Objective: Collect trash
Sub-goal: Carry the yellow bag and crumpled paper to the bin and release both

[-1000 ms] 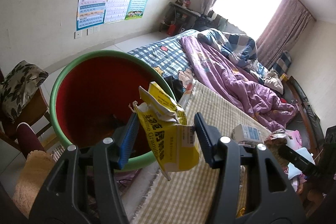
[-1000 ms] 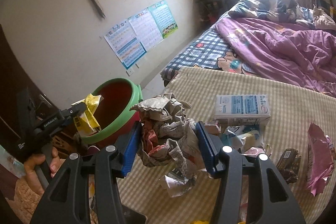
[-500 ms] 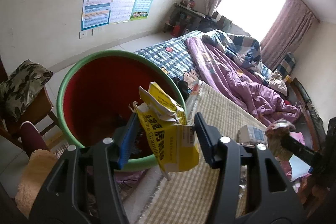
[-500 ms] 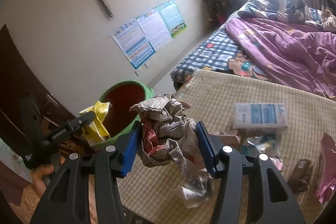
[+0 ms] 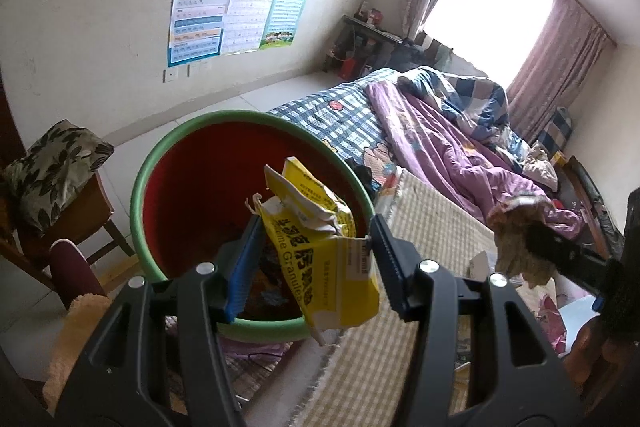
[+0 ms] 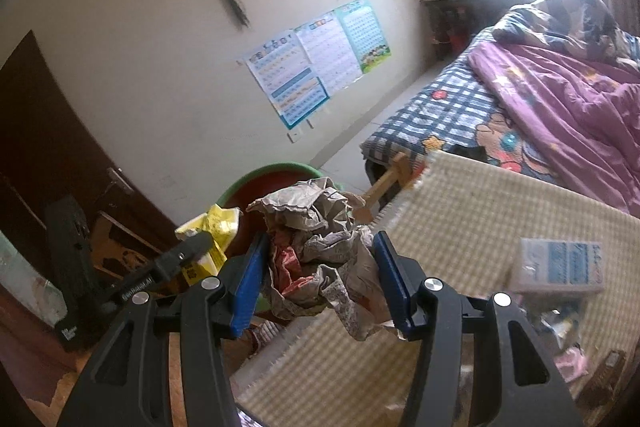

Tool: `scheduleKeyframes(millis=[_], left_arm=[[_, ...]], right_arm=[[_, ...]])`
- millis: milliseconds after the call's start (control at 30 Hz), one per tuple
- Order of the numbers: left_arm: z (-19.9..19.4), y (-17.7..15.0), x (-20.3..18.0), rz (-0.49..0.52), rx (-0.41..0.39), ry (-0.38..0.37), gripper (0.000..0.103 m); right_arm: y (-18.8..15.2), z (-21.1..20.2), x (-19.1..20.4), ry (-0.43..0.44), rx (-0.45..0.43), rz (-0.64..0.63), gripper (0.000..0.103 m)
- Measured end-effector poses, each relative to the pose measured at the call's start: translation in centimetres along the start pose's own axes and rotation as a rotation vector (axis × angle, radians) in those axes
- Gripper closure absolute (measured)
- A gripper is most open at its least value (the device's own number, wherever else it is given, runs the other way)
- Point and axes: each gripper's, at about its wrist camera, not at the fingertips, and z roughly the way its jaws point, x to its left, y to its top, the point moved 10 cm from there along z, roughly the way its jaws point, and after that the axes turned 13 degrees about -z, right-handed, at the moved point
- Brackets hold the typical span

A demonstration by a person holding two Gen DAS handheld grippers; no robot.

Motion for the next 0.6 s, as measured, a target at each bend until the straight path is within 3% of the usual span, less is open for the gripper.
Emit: scheduleKeyframes(millis=[600], left_arm=[[1.5, 1.0, 2.9, -0.016, 0.001, 0.079, 0.051]], right_arm=[[1.1, 6.6, 3.6, 0.073, 0.063, -0.055, 0.051]])
